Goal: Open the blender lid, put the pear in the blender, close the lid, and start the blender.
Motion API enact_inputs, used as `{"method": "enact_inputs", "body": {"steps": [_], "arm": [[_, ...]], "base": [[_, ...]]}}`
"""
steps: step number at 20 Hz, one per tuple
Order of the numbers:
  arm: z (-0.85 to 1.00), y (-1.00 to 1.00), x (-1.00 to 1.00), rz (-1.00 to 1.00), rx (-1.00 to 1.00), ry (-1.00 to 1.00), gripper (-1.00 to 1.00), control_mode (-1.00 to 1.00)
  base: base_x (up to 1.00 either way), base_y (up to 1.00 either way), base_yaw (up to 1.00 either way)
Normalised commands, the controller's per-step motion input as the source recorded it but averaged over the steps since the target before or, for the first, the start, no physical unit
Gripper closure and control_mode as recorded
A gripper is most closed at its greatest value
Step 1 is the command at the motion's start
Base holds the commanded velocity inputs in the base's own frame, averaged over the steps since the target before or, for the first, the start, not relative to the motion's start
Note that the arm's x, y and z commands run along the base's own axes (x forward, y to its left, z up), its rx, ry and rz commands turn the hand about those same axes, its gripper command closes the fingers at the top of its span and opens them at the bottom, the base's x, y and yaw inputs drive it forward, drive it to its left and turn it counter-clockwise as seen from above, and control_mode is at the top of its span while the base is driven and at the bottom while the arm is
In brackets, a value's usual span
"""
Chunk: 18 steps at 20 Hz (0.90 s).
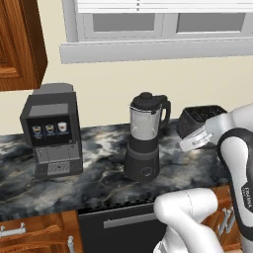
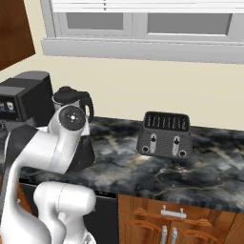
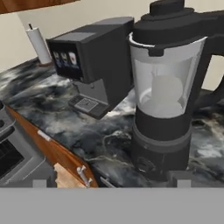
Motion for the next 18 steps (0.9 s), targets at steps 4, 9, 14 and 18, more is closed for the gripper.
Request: {"method": "enact_inputs", "body": {"steps": [4,9,14,18], "arm": [[-0.48,0.00,-0.08,0.02,0.09,0.00,-1.00,-1.00],[-0.55,0.26,-0.05,-0.06,0.01,0.06,-1.00,-1.00],[-0.67,0.26,0.00,-0.50,-0.04,0.14,-1.00,-1.00],[-0.46,0.01,-0.02,-0.65,-0.03,0.00,-1.00,-1.00]], "base": [[0.00,0.00,0.00],[0.00,0.00,0.00],[0.00,0.00,0.00],[0.00,0.00,0.00]]}}
